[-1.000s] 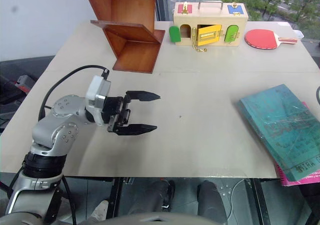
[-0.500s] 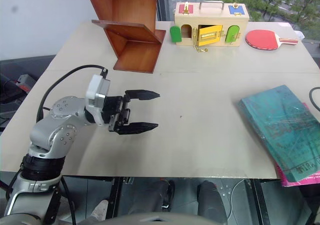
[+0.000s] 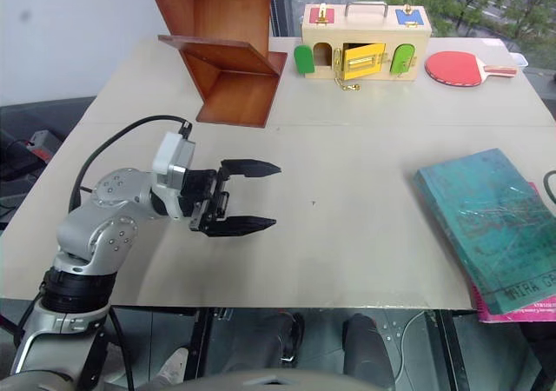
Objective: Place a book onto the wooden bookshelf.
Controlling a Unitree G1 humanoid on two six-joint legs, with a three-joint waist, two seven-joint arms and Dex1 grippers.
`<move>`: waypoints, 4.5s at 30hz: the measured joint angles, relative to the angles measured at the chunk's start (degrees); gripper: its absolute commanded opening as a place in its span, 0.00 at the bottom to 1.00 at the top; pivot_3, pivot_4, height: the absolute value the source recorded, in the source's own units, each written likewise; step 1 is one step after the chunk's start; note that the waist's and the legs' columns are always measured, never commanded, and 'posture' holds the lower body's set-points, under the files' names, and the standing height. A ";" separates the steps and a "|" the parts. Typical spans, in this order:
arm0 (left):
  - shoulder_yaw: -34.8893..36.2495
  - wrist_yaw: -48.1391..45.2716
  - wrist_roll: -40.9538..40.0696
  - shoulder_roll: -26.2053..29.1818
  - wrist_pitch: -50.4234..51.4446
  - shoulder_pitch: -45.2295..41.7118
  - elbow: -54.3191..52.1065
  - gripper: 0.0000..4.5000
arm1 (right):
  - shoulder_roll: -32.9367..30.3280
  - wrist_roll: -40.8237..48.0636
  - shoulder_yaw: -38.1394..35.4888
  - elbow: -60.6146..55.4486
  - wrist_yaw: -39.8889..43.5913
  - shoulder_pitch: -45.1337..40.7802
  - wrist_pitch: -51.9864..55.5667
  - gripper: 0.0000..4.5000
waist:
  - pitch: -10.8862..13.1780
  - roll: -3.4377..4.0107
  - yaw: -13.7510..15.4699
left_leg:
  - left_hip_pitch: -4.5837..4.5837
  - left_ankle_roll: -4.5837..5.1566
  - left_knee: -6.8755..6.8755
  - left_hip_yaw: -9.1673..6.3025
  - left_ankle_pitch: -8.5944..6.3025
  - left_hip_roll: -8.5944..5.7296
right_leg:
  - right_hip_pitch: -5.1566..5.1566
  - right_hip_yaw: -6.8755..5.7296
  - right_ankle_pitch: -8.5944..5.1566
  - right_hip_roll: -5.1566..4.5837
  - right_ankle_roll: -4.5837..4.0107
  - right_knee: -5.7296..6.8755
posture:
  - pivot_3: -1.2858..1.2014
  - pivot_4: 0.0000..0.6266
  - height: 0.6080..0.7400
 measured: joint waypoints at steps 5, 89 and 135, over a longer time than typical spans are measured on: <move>-0.09 -1.24 0.02 -0.18 0.01 -0.63 0.24 1.00 | 2.71 6.24 -0.50 -5.30 -1.42 2.78 -0.03 0.01 | -0.20 -0.37 -0.60 | 0.08 -0.01 0.05 0.00 0.00 0.18 | 0.06 0.02 0.05 0.05 -0.07 0.02 | 0.52 0.24 1.00; -1.95 -3.67 0.12 0.97 1.24 -0.84 1.67 1.00 | -2.04 54.59 -7.37 -80.37 12.52 69.47 -8.11 0.01 | 0.31 -0.10 2.16 | 0.53 0.21 -0.26 -0.23 -0.22 0.63 | 0.85 -0.31 0.40 0.40 -0.26 -1.07 | 0.52 0.24 1.00; 0.38 -8.54 4.64 4.87 -5.07 5.05 5.98 1.00 | 7.61 37.10 9.17 -80.17 24.33 30.98 -12.84 0.01 | 0.23 -0.07 1.65 | -0.01 -0.02 0.10 -0.31 -0.08 0.53 | 0.45 -0.38 0.55 0.32 -0.13 -1.04 | 0.52 0.24 1.00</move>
